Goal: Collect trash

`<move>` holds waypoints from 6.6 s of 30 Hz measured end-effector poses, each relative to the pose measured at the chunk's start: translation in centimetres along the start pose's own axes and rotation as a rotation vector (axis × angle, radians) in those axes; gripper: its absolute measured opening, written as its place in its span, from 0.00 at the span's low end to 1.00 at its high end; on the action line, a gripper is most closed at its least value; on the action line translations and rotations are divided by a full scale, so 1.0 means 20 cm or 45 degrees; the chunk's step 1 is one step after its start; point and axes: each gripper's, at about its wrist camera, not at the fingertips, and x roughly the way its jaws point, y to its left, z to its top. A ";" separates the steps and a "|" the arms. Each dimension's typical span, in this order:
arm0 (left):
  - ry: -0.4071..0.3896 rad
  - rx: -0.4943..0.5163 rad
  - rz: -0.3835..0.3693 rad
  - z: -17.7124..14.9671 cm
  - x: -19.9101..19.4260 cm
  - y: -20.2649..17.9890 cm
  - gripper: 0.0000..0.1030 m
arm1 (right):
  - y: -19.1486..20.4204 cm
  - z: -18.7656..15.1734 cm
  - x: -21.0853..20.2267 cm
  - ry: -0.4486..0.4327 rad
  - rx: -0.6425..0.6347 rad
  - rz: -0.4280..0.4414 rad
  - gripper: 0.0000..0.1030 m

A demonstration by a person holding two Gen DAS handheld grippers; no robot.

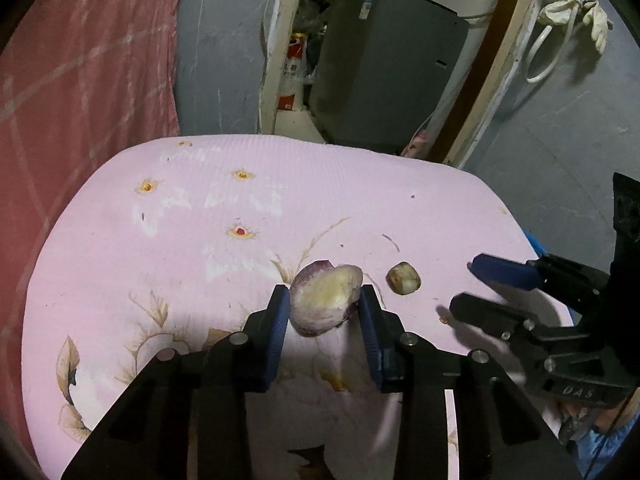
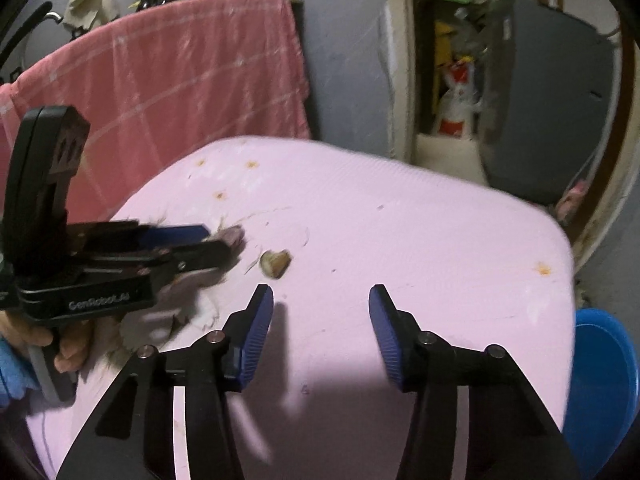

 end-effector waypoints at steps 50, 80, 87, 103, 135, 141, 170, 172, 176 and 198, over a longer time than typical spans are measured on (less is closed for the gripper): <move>-0.502 0.017 -0.108 -0.02 -0.41 -0.27 0.12 | 0.10 -0.06 -0.46 -0.551 -0.036 -0.212 0.16; -0.610 0.345 -0.416 0.07 -0.29 -1.17 0.12 | -0.44 -0.41 -1.12 -0.884 0.265 -0.675 0.16; -0.541 0.350 -0.440 0.08 -0.16 -1.28 0.12 | -0.59 -0.53 -1.14 -0.853 0.368 -0.709 0.16; -0.283 0.342 -0.445 0.07 0.20 -1.39 0.12 | -0.79 -0.65 -1.04 -0.693 0.512 -0.666 0.16; -0.274 0.227 -0.410 0.10 0.21 -1.33 0.23 | -0.84 -0.65 -1.02 -0.664 0.547 -0.668 0.29; -0.309 0.198 -0.379 0.11 0.18 -1.31 0.43 | -0.85 -0.65 -1.03 -0.674 0.551 -0.669 0.38; -0.540 0.145 -0.083 0.04 -0.04 -1.11 0.96 | -0.75 -0.63 -1.12 -0.760 0.489 -0.683 1.00; -0.552 0.137 -0.082 0.03 -0.06 -1.09 0.97 | -0.74 -0.63 -1.12 -0.764 0.484 -0.687 1.00; -0.573 0.128 -0.079 0.02 -0.11 -1.05 0.97 | -0.70 -0.63 -1.13 -0.778 0.471 -0.689 1.00; -0.663 0.114 -0.073 -0.19 -0.47 -0.96 0.97 | -0.34 -0.70 -1.26 -0.803 0.408 -0.707 1.00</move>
